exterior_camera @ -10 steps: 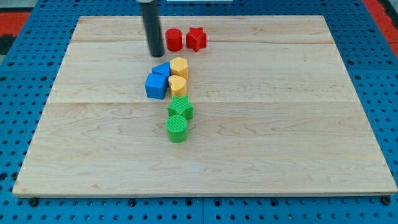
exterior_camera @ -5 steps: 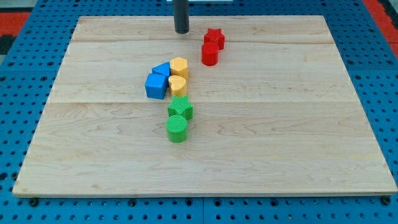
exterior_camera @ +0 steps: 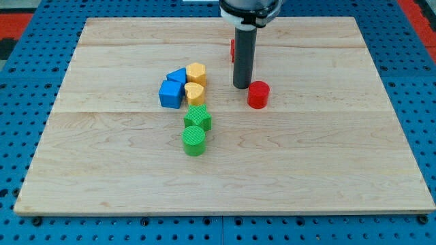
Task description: Push the red circle towards green star
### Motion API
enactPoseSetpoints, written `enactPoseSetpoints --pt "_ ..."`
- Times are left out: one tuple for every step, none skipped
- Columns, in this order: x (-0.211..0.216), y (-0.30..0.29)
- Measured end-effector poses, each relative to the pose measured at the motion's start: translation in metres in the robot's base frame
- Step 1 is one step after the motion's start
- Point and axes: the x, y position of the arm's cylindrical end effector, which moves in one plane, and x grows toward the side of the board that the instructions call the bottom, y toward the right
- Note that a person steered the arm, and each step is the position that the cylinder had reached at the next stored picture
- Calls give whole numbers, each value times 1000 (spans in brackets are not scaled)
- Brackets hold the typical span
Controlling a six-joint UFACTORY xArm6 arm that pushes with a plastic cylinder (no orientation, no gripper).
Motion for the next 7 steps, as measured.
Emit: enactPoseSetpoints --pt "47 49" --pt "99 29" --pt "98 67" --pt "101 133" --pt "128 171" --pt "147 92" --pt "143 -16"
